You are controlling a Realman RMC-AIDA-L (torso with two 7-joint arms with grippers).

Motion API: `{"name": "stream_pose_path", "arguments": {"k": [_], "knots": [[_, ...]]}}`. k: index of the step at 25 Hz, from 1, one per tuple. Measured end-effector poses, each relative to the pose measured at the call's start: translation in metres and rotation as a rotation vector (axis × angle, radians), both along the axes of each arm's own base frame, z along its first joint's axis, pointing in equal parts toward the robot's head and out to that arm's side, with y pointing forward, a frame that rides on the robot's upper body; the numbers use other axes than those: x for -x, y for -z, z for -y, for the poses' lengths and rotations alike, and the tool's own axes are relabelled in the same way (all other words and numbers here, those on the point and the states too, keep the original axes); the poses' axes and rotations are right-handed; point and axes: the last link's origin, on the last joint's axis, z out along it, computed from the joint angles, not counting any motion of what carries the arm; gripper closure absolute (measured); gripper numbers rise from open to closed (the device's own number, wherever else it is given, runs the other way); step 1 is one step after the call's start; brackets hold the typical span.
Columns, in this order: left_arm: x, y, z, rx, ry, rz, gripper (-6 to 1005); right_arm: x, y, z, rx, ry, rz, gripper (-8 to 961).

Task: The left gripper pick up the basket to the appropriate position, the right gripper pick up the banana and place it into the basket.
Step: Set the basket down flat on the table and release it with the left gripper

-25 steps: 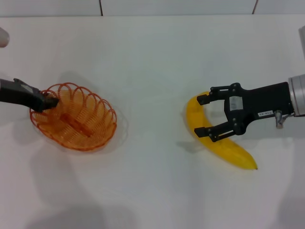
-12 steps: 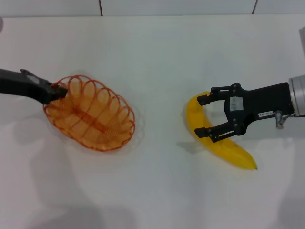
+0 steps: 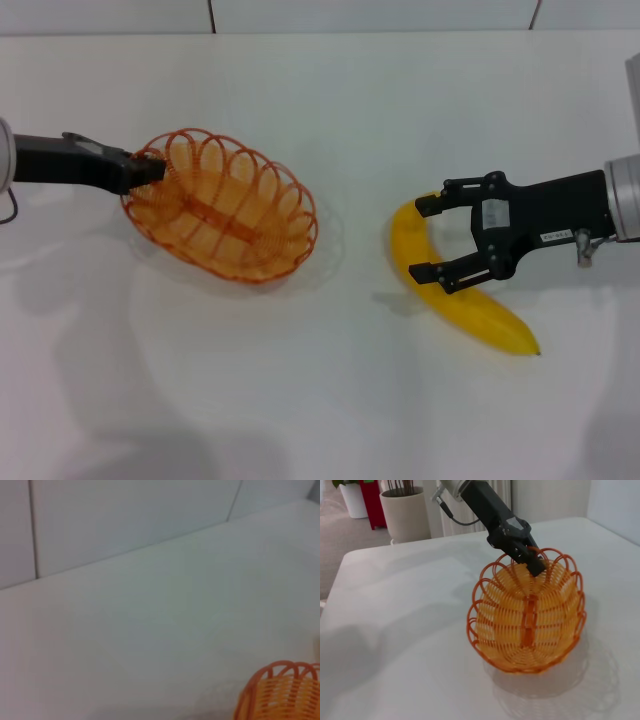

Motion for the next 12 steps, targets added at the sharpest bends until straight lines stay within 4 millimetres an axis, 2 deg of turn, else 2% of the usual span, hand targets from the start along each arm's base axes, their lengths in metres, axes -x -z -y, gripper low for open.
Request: {"name": "stream_pose_path", "arguments": {"k": [12], "knots": [[0.022,0.016,0.003,-0.087,-0.129,0.124,922,0.002,0.008,0.001,0.025,-0.008,0.032,49]]}}
